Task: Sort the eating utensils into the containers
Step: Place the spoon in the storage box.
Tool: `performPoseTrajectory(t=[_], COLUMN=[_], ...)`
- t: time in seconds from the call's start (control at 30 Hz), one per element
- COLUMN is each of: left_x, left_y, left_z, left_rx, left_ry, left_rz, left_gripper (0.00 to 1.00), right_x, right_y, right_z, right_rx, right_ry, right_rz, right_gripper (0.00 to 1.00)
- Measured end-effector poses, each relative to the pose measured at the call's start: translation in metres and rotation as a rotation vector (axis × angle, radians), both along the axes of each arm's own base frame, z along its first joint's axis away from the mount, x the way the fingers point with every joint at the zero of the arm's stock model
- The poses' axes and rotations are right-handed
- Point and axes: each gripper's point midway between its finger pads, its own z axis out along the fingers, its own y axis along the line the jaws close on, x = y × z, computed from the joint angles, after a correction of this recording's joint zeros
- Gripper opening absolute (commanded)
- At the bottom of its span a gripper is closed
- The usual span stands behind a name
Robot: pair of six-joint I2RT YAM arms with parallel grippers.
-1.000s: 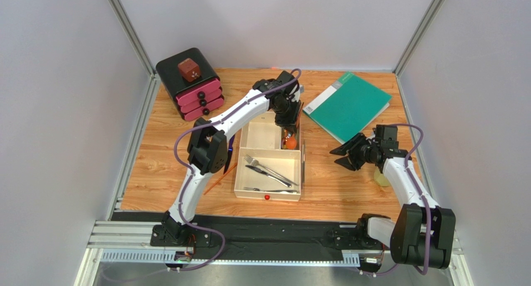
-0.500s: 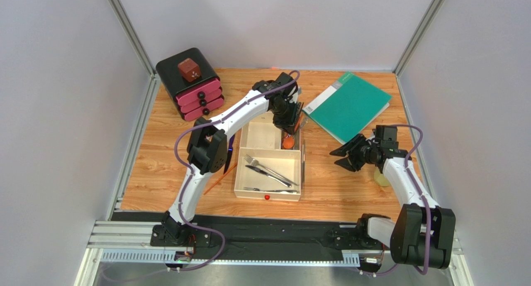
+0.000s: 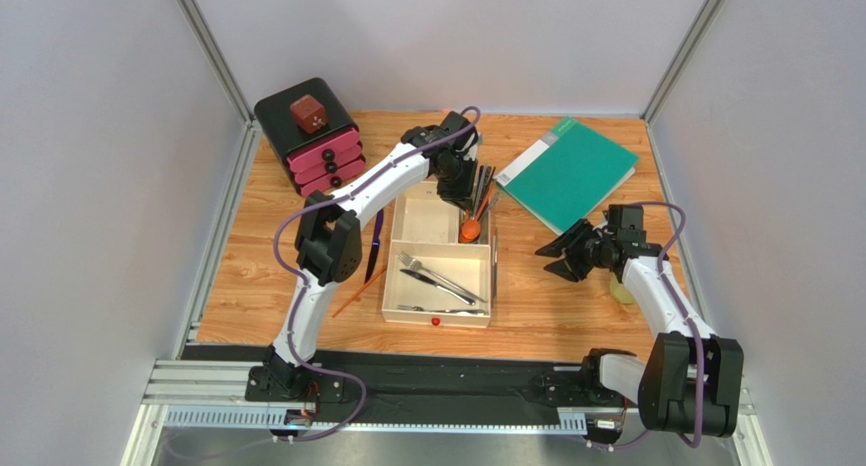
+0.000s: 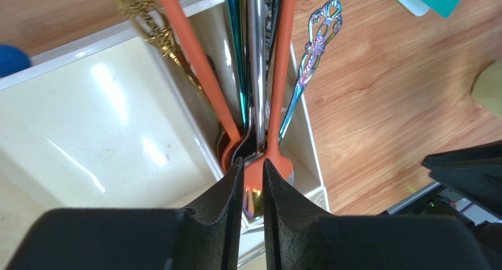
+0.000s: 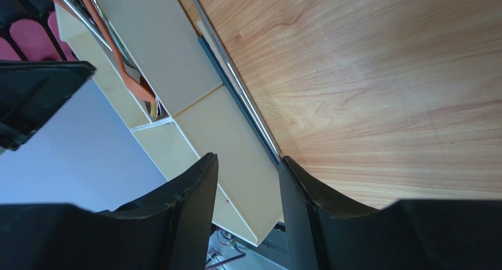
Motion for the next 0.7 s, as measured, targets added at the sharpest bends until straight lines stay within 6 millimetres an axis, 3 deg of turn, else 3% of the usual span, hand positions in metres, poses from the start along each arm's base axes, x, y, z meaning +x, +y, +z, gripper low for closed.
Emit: performPoseTrajectory(t=[0.2, 0.33, 0.53, 0.7], left_x=[0.009, 0.011, 0.012, 0.008], left_y=[0.014, 0.028, 0.058, 0.093], left_z=[0.036, 0.048, 0.06, 0.063], left_rx=[-0.042, -0.042, -0.027, -0.002], left_ry=[-0.073, -0.101, -0.124, -0.132], left_rz=[0.034, 0.062, 0.113, 0.174], left_gripper=[0.23, 0.23, 0.2, 0.19], right_x=[-0.007, 0.005, 0.014, 0.037], right_y=[0.044, 0.072, 0.075, 0.079], right_z=[-0.012, -0.016, -0.033, -0.044], right_rx=[-0.04, -0.085, -0.165, -0.284], right_ry=[0.053, 0.069, 0.115, 0.114], right_rz=[0.19, 0.311, 0.36, 0.438], right_gripper=[0.5, 0.48, 0.45, 0.44])
